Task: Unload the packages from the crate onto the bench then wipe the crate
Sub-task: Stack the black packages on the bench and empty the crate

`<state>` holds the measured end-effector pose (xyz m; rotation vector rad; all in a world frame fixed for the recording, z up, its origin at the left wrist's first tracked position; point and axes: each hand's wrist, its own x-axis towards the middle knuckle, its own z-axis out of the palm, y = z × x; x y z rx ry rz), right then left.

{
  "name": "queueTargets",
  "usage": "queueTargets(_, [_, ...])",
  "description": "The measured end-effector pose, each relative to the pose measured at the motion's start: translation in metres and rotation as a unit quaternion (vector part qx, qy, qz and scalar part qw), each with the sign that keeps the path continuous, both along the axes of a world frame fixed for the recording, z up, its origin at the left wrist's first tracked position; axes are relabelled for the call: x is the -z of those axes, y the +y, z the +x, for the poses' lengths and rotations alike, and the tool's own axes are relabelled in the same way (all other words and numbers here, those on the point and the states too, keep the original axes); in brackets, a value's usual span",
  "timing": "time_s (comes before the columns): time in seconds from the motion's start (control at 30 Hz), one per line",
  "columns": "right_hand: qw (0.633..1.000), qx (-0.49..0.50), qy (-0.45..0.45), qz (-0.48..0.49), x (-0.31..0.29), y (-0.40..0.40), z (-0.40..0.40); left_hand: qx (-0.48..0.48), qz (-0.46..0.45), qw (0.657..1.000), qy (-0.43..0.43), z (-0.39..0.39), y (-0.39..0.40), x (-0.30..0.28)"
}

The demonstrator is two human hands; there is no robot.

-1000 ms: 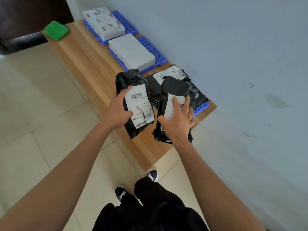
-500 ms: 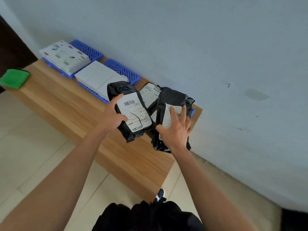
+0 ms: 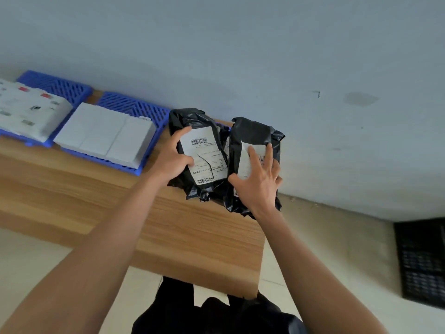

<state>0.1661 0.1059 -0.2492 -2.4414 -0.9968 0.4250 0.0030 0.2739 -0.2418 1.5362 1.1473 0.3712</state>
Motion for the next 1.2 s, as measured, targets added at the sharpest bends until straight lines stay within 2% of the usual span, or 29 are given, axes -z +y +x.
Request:
queueTargets(0.3, [0.991,0.127,-0.018,-0.035,0.001,0.025,-0.041,0.111,-0.03,0.992,-0.053,0.002,0.071,0.009])
queueTargets(0.47, [0.987,0.144,-0.027,-0.058,0.004,0.036,-0.047,0.189,-0.029,0.981,-0.039,0.006,0.081,0.014])
queueTargets(0.73, [0.991,0.113,-0.025,-0.07,0.012,0.05,-0.05,0.206,-0.017,0.978,-0.014,0.008,0.095,0.022])
queueTargets(0.97, [0.99,0.107,-0.03,-0.088,0.017,0.059,-0.048,0.248,0.081,0.962,0.075,0.006,0.104,0.03])
queueTargets(1.07, [0.989,0.106,-0.031,-0.098,0.022,0.061,-0.048,0.258,0.13,0.953,0.087,0.005,0.098,0.032])
queueTargets(1.2, [0.99,0.103,-0.025,-0.097,0.03,0.057,-0.049,0.237,0.216,0.938,0.129,0.003,0.087,0.032])
